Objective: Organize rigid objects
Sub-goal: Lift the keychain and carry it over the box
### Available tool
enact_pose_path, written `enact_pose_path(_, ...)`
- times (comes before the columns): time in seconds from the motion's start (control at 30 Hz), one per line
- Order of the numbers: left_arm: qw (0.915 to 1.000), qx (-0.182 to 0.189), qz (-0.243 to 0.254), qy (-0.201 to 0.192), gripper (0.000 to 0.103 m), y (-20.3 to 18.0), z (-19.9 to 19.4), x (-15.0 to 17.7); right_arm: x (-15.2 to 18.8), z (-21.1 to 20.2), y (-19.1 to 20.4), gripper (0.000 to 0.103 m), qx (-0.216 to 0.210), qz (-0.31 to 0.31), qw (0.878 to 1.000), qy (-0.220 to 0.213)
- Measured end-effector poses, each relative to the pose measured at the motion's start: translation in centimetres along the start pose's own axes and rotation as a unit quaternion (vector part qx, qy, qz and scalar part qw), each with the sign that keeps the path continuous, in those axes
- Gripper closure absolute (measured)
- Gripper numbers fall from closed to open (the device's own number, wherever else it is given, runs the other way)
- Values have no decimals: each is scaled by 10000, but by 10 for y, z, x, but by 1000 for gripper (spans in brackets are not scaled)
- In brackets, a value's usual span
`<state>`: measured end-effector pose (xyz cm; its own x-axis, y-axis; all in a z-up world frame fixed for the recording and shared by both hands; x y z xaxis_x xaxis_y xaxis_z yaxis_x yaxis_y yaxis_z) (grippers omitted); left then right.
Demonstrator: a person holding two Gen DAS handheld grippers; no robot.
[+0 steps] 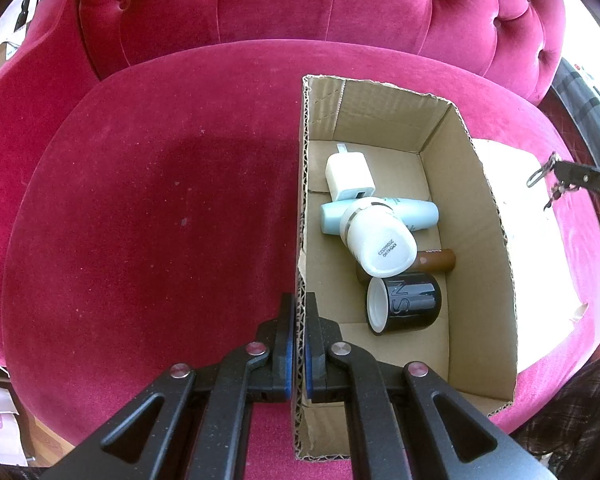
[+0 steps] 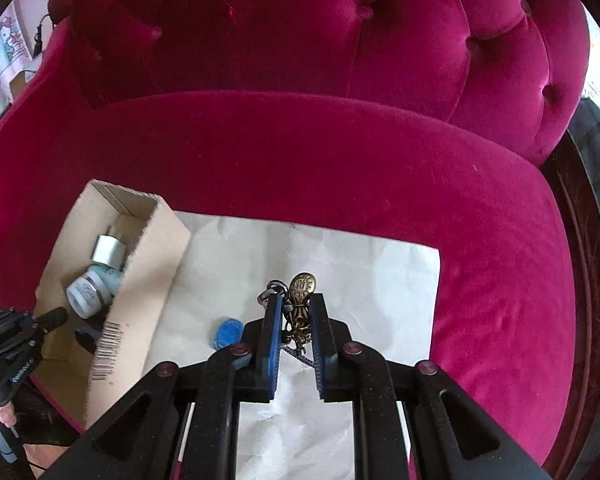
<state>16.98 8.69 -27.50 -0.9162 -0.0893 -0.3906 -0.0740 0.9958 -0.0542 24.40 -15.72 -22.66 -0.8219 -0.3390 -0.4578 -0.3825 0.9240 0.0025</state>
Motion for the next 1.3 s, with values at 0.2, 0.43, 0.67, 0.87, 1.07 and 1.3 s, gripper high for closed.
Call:
enact_pose_path(0.2, 10000, -3, 12, -2, 100, -1, -1, -1, -9, -18, 10, 90, -87, -65, 9998, -174)
enact_pose_path(0.43, 10000, 2, 4, 0, 100, -2, -2, -1, -23, -36, 26, 90, -199, -201, 9989, -361)
enact_pose_path(0.67, 10000, -2, 14, -3, 100, -3, -3, -2, -38, -48, 43, 90, -384, -305, 9973, -545)
enact_pose_path(0.87, 10000, -2, 16, -4, 100, -3, -3, -1, -44, -50, 65, 90, -572, -464, 9953, -633)
enact_pose_path(1.07, 10000, -3, 20, -5, 100, -3, -3, -1, -49, -50, 88, 90, -767, -638, 9927, -674)
enact_pose_path(1.3, 10000, -6, 24, -7, 100, -3, -3, -1, -47, -47, 111, 90, -962, -836, 9896, -660)
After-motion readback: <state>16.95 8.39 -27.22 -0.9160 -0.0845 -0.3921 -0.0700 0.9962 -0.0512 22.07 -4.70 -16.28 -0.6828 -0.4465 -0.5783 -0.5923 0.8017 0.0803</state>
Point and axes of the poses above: each gripper's, at about its wrist camera, not at the fingertips, and z roughly the way its jaws point, y to its left, x to its underside, the point moved 7 cm from there along z, roughly the way its jaws point, and after that the axes turned 2 degrees about -z, right-handed, at the moved point
